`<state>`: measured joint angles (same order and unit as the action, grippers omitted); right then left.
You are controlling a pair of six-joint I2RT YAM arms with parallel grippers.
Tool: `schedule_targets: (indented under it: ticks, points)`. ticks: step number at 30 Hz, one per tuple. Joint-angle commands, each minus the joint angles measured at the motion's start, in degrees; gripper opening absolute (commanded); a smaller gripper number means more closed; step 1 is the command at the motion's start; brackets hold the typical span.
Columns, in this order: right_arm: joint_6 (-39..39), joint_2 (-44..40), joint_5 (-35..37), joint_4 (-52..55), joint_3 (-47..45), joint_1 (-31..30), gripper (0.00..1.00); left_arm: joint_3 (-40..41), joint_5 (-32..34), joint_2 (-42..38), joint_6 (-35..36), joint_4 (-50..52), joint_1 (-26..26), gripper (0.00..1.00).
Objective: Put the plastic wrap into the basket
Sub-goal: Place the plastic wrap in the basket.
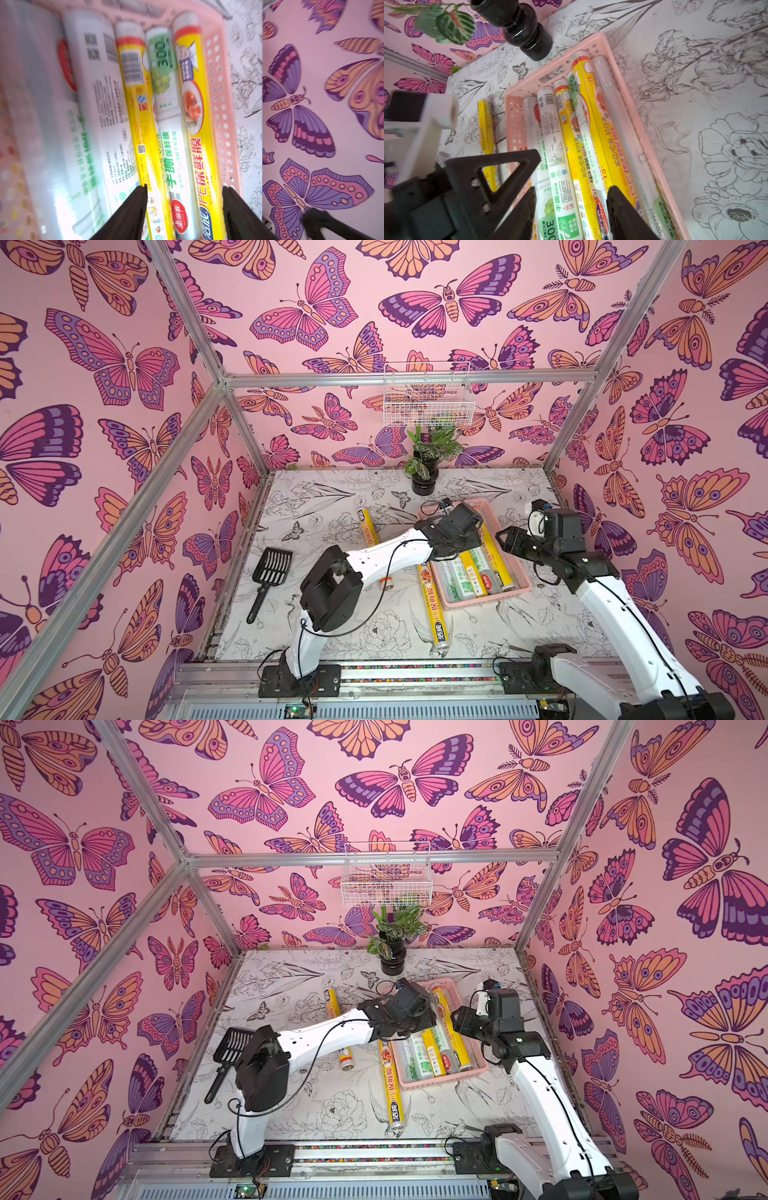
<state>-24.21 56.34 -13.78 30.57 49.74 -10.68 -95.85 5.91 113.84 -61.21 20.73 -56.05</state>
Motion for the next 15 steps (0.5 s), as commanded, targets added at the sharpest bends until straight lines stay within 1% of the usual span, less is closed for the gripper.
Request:
schedule_targets:
  ticks: [1, 3, 5, 11, 15]
  points:
    - [-0.8, -1.0, -0.2, -0.4, -0.3, -4.8, 0.58, 5.8, 9.2, -5.9, 6.5, -0.6, 0.0, 0.62]
    - [-1.1, -0.6, 1.4, -0.4, 0.1, -8.2, 0.58, 10.3, 13.9, -9.7, 8.4, -1.3, 0.4, 0.61]
    - [-1.3, -0.1, 3.2, -0.8, 0.4, -11.8, 0.58, 14.8, 16.1, -13.1, 8.7, -1.6, 1.5, 0.59]
    - [-1.4, 5.5, 8.2, -3.3, 3.5, -23.3, 0.58, 28.6, 15.7, -22.6, 6.1, -2.2, 7.3, 0.59]
    - [-1.2, 11.3, 10.1, -5.2, 6.6, -30.3, 0.59, 36.4, 13.3, -27.1, 4.2, -2.2, 12.0, 0.61]
